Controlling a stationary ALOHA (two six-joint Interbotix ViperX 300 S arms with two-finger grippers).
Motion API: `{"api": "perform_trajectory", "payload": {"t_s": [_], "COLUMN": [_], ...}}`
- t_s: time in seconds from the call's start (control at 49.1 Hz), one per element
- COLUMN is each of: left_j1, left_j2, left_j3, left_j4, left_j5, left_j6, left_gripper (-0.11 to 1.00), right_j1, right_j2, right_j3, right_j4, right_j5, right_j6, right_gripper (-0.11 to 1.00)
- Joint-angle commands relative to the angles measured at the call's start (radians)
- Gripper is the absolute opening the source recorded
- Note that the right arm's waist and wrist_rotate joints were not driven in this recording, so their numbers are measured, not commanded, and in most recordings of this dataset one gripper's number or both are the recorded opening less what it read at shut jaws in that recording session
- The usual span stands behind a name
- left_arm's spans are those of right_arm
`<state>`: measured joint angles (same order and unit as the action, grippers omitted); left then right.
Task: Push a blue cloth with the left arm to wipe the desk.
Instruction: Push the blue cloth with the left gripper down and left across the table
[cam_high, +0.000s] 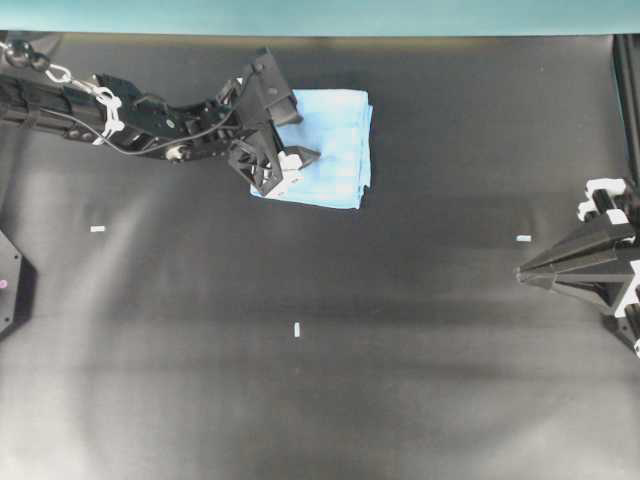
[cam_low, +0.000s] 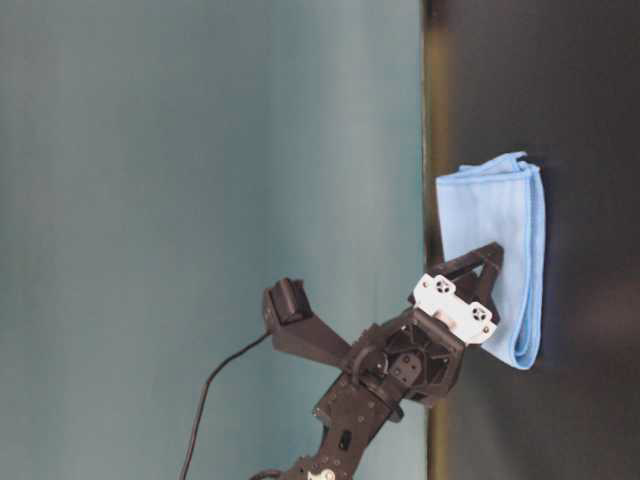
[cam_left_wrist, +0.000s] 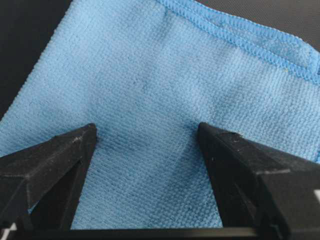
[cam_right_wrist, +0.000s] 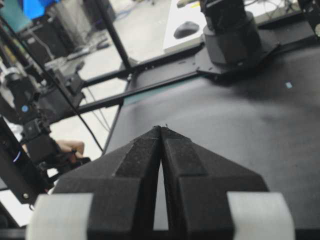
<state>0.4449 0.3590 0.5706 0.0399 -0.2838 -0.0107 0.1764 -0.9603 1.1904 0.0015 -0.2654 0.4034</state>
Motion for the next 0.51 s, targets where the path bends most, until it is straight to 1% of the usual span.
{"api": "perform_trajectory", "payload": {"t_s": [0.0,0.305,0.489], "left_j1": [-0.009,-0.055,-0.117], "left_j2": [-0.006,-0.041,-0.086], "left_j3": [0.011,0.117,0.186], "left_j4": [0.003,0.003,0.003], "left_j5": [-0.002,-0.029,-0.075], "left_j6": [0.0,0.0,0.0], "left_gripper": [0.8,0.8,0.8], "right_j1": [0.0,0.002,0.002], "right_j2": [0.008,0.008,0.008], "right_j3": [-0.006,-0.005,-0.002], "right_j4": [0.002,0.002,0.002], "right_j5": [-0.009,-0.008,-0.008], "right_j6": [0.0,0.0,0.002], "right_gripper": [-0.01,-0.01,-0.01]}}
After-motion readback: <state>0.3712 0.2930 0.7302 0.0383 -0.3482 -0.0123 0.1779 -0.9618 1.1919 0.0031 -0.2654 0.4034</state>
